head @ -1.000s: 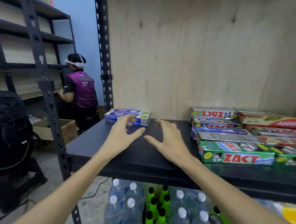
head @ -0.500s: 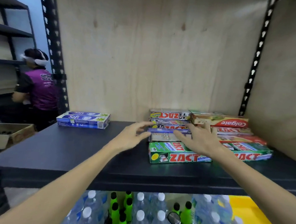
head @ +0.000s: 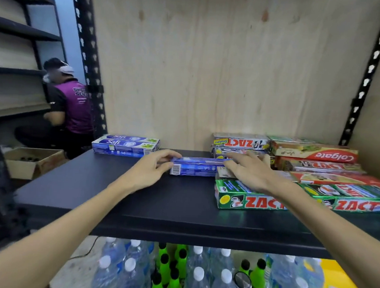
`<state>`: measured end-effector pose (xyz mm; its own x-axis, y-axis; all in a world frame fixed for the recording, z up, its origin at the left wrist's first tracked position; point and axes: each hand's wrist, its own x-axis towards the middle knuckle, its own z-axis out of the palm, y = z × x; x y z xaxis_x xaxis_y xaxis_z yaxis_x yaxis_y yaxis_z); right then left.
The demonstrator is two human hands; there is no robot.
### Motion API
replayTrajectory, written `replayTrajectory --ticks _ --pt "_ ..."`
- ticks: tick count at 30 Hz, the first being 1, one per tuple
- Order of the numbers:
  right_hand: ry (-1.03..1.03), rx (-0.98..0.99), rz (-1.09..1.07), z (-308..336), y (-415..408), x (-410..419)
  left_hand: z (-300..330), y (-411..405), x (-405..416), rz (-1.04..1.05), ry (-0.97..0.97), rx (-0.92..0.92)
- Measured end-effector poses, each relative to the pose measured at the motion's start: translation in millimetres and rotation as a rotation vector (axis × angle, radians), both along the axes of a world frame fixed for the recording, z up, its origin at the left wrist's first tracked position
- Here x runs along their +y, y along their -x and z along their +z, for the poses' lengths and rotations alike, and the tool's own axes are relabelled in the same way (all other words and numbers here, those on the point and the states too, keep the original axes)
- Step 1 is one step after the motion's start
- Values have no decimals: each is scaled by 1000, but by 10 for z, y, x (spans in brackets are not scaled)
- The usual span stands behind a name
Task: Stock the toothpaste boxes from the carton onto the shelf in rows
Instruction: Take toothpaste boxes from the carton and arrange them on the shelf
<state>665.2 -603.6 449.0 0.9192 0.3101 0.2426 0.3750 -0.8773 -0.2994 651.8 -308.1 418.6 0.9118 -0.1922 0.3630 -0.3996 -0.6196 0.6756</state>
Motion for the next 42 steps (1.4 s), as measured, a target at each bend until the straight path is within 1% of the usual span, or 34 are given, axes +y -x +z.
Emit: replayTrajectory --ticks 7,12,15,16,18,21,24,27,29,33,36,39,42 --pt "-75 -24 164 29 27 821 13 469 945 133 -8 -28" --pt "-41 -88 304 9 38 1243 1 685 1478 202 141 -17" --pt "-85 -94 375 -21 37 1382 43 758 1654 241 253 75" --pt "-132 -95 407 -33 34 1413 65 778 1675 261 266 109" --pt "-218 -84 447 -40 42 1438 85 787 1671 311 227 140" --pt "-233 -84 425 -37 43 1402 47 770 1630 366 176 68" --pt "-237 -59 416 -44 33 1374 -17 794 1631 335 232 -19" --pt "-273 -40 388 -79 12 1395 -8 822 1648 223 293 4" --pt "-304 -41 370 -110 -7 1418 -1 813 1667 220 305 5" --pt "-276 17 325 -116 -8 1454 24 733 1700 312 298 60" --pt "-255 84 285 -143 7 1471 63 671 1683 467 209 92" --pt "-295 56 258 -203 45 1421 72 655 1555 595 144 64" --pt "-345 48 287 -269 133 1353 30 737 1373 660 81 -3"
